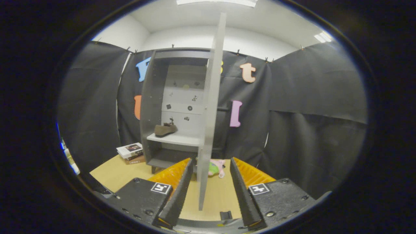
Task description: Open the shoe cabinet door, grab the shoes and put them into the shoe cabinet, then close the shoe cabinet door.
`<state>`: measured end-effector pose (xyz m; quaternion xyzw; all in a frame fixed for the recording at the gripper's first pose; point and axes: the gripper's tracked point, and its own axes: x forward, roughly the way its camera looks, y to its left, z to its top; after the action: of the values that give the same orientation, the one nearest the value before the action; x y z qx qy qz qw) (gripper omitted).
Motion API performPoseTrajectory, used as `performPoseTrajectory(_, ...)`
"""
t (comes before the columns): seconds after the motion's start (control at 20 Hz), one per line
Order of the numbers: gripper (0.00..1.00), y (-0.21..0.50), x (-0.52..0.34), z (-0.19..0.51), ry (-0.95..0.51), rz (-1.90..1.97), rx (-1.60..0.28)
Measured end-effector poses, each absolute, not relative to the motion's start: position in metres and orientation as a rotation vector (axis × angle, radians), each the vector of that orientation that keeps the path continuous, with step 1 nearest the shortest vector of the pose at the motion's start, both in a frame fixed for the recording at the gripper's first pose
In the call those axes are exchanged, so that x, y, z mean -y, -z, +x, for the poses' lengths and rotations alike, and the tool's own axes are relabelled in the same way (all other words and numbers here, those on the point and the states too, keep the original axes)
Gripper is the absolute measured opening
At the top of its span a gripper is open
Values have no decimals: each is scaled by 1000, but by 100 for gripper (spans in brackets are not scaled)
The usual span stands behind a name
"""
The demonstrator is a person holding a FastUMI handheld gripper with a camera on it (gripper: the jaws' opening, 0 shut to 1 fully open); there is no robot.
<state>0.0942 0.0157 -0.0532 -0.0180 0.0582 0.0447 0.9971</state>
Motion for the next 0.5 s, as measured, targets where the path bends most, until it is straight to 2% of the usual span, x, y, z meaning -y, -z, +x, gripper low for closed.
performPoseTrajectory(0.5,76,236,-151,95,-216,28,-415)
